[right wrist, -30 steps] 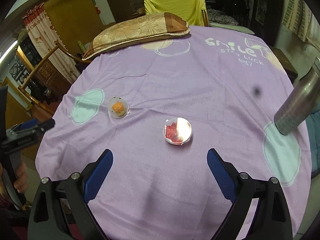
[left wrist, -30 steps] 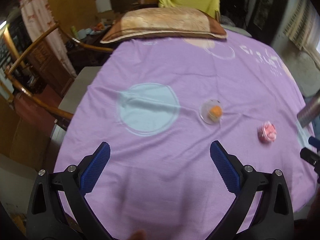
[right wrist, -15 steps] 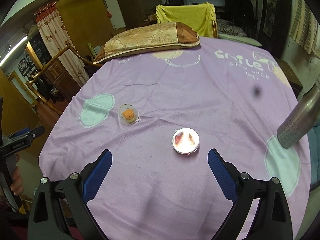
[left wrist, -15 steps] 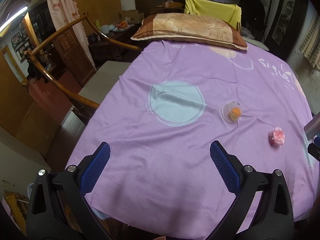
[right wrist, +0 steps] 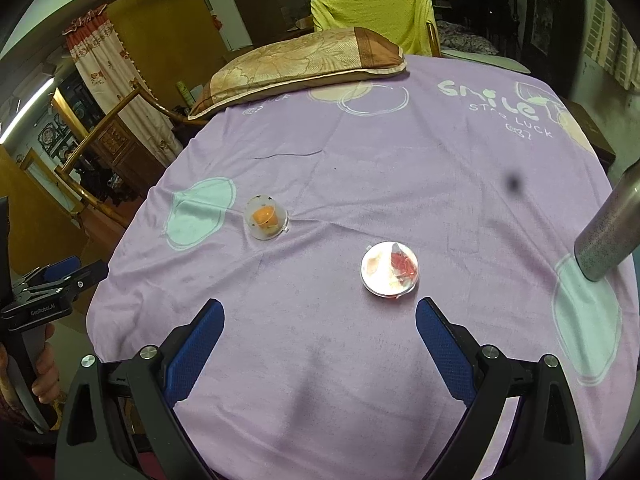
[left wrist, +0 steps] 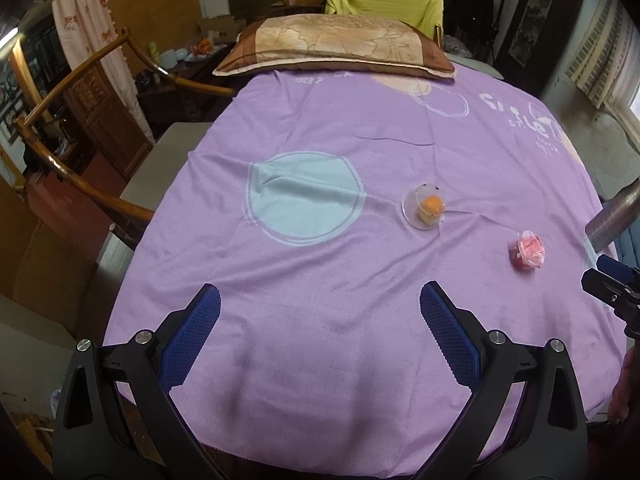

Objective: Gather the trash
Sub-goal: 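Return both tools to the table over the two clear cups, then grasp the orange-filled clear cup with the left tool while the right tool grasps the red-filled cup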

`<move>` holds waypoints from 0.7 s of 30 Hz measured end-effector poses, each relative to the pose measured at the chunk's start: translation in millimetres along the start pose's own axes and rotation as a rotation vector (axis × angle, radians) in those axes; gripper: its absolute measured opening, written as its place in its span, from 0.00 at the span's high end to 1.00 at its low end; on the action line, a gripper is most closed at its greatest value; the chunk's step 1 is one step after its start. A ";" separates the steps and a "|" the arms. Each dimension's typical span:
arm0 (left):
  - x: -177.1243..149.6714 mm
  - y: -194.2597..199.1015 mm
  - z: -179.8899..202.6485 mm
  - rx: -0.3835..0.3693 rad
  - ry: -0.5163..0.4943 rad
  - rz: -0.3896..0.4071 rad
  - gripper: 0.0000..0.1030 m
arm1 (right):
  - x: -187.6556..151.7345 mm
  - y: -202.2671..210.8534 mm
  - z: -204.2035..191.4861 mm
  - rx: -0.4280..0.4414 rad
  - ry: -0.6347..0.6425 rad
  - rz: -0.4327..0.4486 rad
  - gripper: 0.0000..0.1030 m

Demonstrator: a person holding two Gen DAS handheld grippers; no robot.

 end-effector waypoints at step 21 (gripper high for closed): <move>50.3 -59.2 14.7 -0.174 -0.117 -0.073 0.07 | -20.8 11.1 23.9 -0.141 -0.162 0.023 0.08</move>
Point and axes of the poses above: each gripper's, at about its wrist camera, not at the fingertips, and y roughly against the way its jaws point, z to its right, x to its top, the point moved 4 cm from there along -y, roughly the way its jaws point, and after that the axes turned 13 degrees about -z, right-handed, at the moved point
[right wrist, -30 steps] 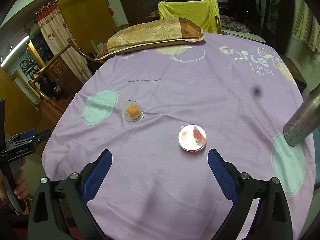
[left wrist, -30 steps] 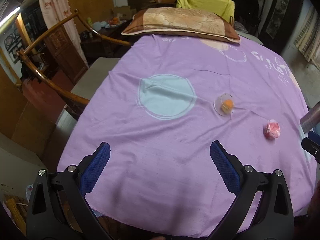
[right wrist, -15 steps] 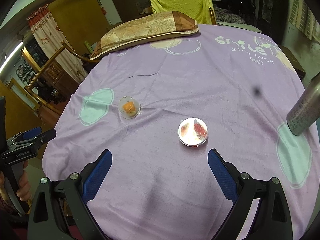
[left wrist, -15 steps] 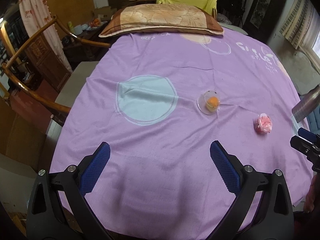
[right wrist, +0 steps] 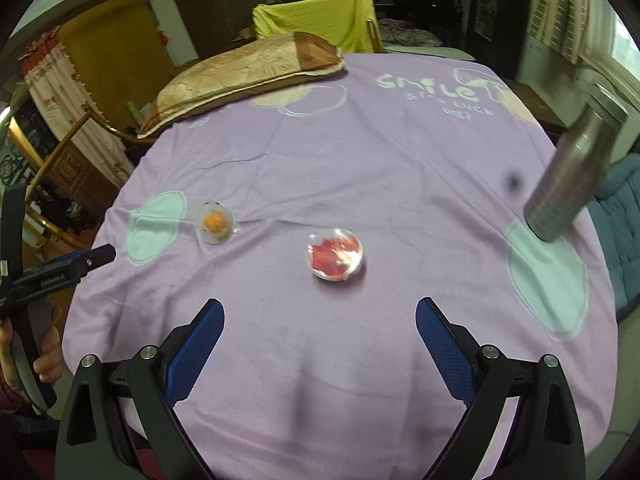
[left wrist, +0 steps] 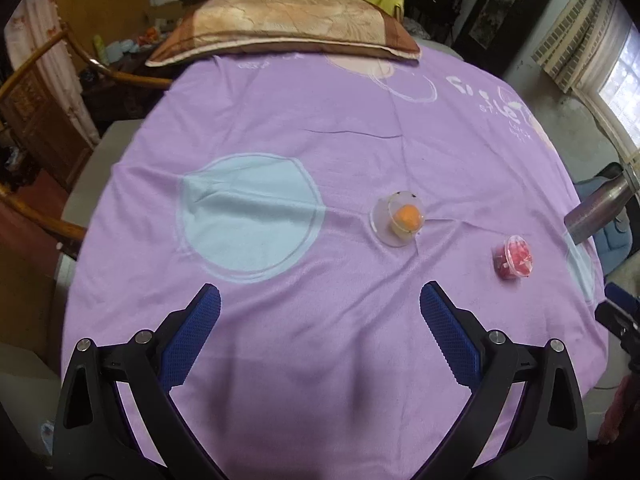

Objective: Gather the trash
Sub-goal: 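Grasp the orange-filled clear cup with the left tool while the right tool grasps the red-filled cup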

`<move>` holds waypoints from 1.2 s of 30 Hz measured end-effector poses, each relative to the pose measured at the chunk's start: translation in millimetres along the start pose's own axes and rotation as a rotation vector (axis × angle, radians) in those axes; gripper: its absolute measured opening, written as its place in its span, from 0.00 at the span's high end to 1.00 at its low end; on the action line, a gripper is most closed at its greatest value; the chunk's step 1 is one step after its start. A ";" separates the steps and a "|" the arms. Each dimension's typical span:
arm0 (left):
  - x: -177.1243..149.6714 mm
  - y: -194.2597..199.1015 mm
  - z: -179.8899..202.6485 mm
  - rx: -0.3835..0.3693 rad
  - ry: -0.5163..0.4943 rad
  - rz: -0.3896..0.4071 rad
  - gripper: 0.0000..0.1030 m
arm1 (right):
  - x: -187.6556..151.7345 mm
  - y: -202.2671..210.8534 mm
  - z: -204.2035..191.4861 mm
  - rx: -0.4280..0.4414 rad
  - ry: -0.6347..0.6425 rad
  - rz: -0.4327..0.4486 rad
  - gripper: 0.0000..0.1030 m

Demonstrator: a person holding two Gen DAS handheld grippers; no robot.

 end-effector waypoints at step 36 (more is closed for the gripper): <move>8.9 -45.1 22.0 -0.107 -0.135 -0.048 0.52 | -10.3 -11.4 38.5 -0.039 -0.153 -0.036 0.08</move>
Point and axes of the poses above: each gripper's, at about its wrist camera, not at the fingertips, and y roughly against the way its jaws point, z to its right, x to its top, the point moved 4 cm from there along -y, roughly the way its jaws point, and after that the axes turned 13 degrees about -z, right-handed, at the moved point
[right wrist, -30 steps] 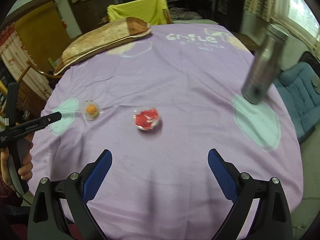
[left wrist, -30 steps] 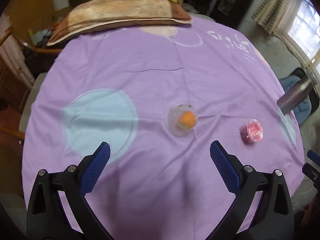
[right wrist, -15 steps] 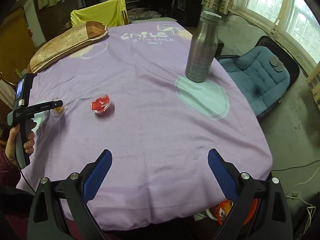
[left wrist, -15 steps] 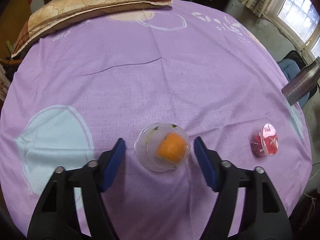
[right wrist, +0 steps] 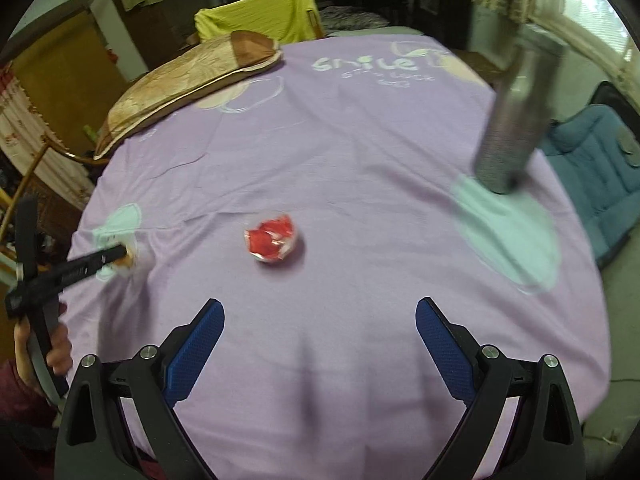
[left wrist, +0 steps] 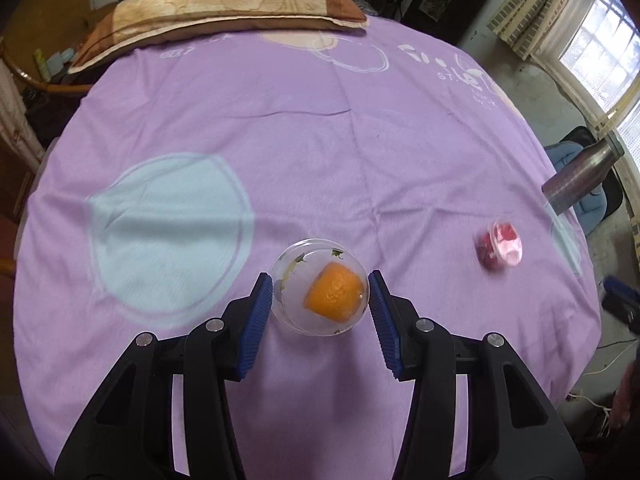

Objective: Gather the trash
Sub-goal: 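Grasp the orange-filled clear cup with the left tool while the right tool grasps the red-filled cup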

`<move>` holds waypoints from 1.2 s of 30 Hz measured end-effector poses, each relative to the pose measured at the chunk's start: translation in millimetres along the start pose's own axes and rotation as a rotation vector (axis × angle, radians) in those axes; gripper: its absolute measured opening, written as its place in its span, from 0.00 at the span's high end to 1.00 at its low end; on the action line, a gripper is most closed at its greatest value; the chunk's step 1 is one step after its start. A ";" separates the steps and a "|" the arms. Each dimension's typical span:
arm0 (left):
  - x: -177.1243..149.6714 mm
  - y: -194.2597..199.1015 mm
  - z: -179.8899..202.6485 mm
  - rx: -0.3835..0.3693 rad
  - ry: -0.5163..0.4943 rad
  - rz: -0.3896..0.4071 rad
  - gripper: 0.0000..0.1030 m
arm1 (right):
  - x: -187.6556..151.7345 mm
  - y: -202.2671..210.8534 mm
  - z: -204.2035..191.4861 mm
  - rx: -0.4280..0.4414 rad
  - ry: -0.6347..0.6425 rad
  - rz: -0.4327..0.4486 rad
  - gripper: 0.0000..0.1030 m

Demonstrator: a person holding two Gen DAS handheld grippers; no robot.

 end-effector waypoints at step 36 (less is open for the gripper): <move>-68.5 -10.7 -46.4 0.038 0.124 -0.108 0.50 | 42.2 -42.0 -52.9 0.046 0.132 -0.071 0.45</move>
Point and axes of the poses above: each gripper's, at about its wrist camera, not at the fingertips, and y roughly against the way its jaws point, z to its right, x to its top, the point moved 4 cm from there along -y, roughly the way its jaws point, and after that the axes turned 13 degrees about -z, right-handed, at the moved point
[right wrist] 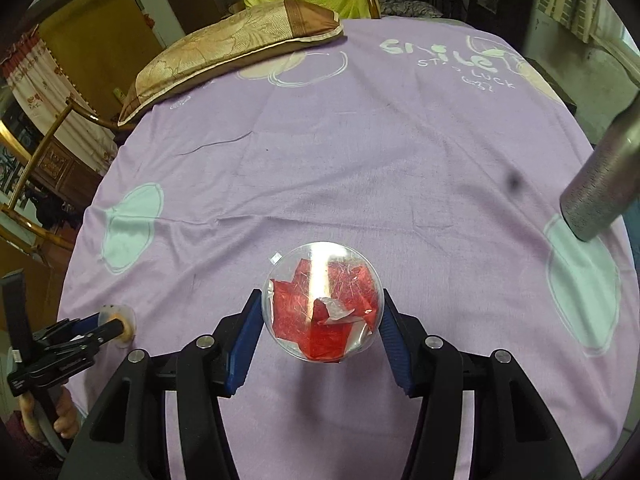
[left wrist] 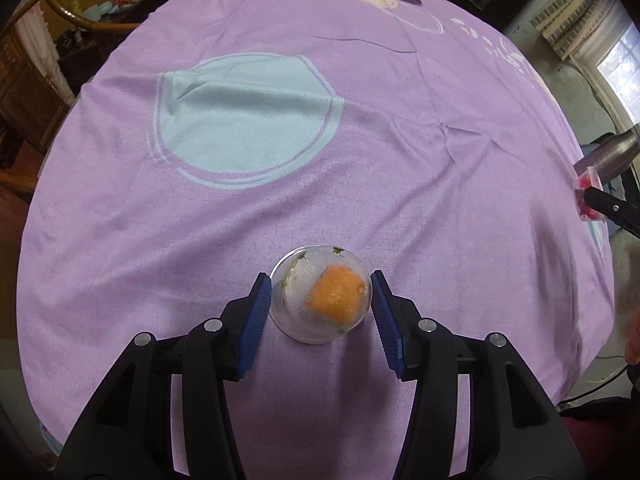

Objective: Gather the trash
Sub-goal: 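Grasp the orange-filled clear cup with the left tool while the right tool grasps the red-filled cup, then carry both clear cups to the red wastebasket and open both tools over it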

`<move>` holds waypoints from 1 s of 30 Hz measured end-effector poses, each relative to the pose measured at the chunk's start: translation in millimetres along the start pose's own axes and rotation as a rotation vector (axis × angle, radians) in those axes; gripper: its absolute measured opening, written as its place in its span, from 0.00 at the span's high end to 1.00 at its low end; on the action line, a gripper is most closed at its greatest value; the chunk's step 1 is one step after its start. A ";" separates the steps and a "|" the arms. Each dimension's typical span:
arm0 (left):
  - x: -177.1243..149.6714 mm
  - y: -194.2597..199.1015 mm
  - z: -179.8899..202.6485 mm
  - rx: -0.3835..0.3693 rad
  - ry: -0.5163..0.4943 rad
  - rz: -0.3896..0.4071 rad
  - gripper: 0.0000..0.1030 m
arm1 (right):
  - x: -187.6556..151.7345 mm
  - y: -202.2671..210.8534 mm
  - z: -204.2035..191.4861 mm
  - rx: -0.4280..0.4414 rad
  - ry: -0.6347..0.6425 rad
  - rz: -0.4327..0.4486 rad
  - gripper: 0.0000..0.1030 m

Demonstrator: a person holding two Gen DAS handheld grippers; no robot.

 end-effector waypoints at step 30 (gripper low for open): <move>27.5 58.5 168.2 -0.114 -0.382 0.176 0.48 | -119.8 121.0 118.1 -0.127 -0.311 0.251 0.46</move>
Point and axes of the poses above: each gripper's, at about its wrist camera, not at the fingertips, and y roughly against the way its jaws point, z to its right, x to its top, the point moved 4 cm from there along -y, roughly the way its jaws point, and after that the axes turned 13 degrees about -z, right-handed, at the moved point
